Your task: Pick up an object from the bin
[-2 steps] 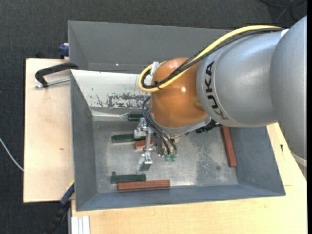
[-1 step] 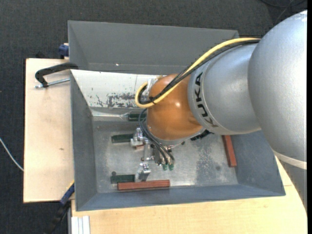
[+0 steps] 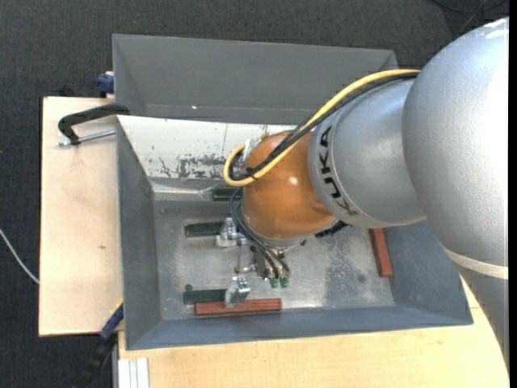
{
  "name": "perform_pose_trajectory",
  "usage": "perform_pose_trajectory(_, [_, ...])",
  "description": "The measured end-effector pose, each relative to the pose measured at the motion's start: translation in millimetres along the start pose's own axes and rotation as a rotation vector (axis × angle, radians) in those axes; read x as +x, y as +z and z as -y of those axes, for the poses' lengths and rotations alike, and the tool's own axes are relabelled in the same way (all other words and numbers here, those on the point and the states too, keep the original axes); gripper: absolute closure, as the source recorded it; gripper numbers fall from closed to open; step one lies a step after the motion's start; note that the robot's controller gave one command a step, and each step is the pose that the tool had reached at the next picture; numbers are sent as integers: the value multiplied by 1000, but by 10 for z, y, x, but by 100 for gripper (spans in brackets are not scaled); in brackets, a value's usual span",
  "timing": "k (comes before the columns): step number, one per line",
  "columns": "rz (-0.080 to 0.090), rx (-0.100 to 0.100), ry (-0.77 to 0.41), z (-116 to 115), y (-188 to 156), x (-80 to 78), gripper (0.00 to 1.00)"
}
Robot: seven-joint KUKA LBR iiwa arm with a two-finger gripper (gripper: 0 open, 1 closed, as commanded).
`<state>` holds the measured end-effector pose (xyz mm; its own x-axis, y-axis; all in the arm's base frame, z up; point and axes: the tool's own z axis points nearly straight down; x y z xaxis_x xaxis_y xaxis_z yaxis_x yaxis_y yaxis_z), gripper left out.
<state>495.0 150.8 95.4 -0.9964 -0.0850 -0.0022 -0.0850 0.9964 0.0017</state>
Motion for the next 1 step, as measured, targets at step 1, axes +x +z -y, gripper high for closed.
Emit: perform_pose_trajectory(1, [3, 0, -110, 17, -160, 19, 0])
